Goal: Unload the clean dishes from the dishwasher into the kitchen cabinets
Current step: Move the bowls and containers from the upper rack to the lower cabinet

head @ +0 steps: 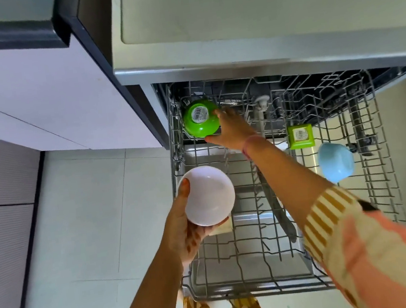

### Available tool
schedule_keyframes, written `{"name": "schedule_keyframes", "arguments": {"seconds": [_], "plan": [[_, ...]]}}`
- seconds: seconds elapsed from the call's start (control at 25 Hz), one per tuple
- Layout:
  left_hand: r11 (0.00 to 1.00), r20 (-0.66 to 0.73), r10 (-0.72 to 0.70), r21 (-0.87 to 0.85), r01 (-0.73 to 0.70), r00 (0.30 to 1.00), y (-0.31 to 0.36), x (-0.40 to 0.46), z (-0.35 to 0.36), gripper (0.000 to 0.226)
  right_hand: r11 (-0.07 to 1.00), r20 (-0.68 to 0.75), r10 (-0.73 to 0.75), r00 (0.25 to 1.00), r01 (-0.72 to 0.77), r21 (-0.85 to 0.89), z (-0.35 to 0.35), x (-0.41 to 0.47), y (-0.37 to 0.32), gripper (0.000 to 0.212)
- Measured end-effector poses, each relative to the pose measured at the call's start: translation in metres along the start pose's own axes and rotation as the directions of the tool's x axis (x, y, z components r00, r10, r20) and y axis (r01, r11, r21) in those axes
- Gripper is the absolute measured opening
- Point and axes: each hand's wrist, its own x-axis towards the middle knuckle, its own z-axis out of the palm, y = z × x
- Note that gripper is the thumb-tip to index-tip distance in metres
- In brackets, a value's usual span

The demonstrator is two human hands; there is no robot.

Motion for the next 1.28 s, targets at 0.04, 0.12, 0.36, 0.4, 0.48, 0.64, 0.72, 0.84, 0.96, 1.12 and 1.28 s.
{"name": "schedule_keyframes", "arguments": {"seconds": [0.04, 0.12, 0.36, 0.4, 0.48, 0.64, 0.72, 0.84, 0.96, 1.12, 1.28], "plan": [[1.000, -0.024, -0.003, 0.029, 0.004, 1.000, 0.000, 0.001, -0.002, 0.050, 0.992, 0.004, -0.040, 0.999, 0.040, -0.122, 0.010, 0.024, -0.001, 0.085], [0.997, -0.053, 0.007, 0.080, -0.002, 0.999, -0.003, 0.001, -0.002, 0.046, 0.962, 0.014, -0.068, 0.998, 0.069, -0.264, 0.025, 0.058, -0.005, 0.101], [0.997, -0.125, 0.013, 0.080, -0.003, 0.992, -0.019, 0.005, -0.012, 0.036, 0.914, -0.045, -0.042, 0.998, 0.020, -0.406, 0.033, 0.066, -0.019, 0.107], [0.997, -0.123, 0.018, 0.076, -0.009, 0.992, -0.020, 0.002, -0.012, 0.036, 0.921, -0.071, -0.073, 0.995, 0.040, -0.387, 0.028, 0.055, -0.021, 0.106], [0.994, -0.149, 0.050, 0.103, -0.035, 0.988, -0.020, -0.004, -0.013, 0.034, 0.964, -0.150, -0.121, 0.981, 0.079, -0.256, 0.014, 0.024, -0.018, 0.104], [0.987, -0.140, 0.112, 0.133, -0.093, 0.984, -0.016, -0.018, 0.001, 0.030, 0.631, -0.034, 0.076, 0.997, -0.022, 0.775, -0.013, -0.081, -0.004, 0.090], [0.984, -0.165, 0.123, 0.152, -0.098, 0.979, -0.019, -0.021, 0.018, 0.022, 0.148, 0.271, 0.020, 0.962, -0.271, 0.951, -0.003, -0.132, 0.009, 0.080], [0.971, -0.132, 0.114, 0.226, -0.082, 0.985, -0.027, -0.022, 0.038, 0.032, -0.113, 0.369, -0.221, 0.903, -0.400, 0.910, 0.028, -0.172, 0.026, 0.074], [0.954, -0.097, 0.072, 0.296, -0.041, 0.993, -0.038, -0.026, 0.053, 0.036, -0.119, 0.349, -0.288, 0.892, -0.395, 0.911, 0.031, -0.195, 0.034, 0.076], [0.972, -0.111, 0.045, 0.233, -0.018, 0.993, -0.054, -0.026, 0.065, 0.036, 0.376, 0.440, -0.062, 0.896, -0.387, 0.842, -0.008, -0.206, 0.062, 0.069], [0.959, -0.185, 0.077, 0.282, -0.022, 0.980, -0.071, -0.014, 0.069, 0.046, 0.784, -0.010, 0.346, 0.938, -0.283, 0.553, -0.036, -0.178, 0.144, 0.053]]}}
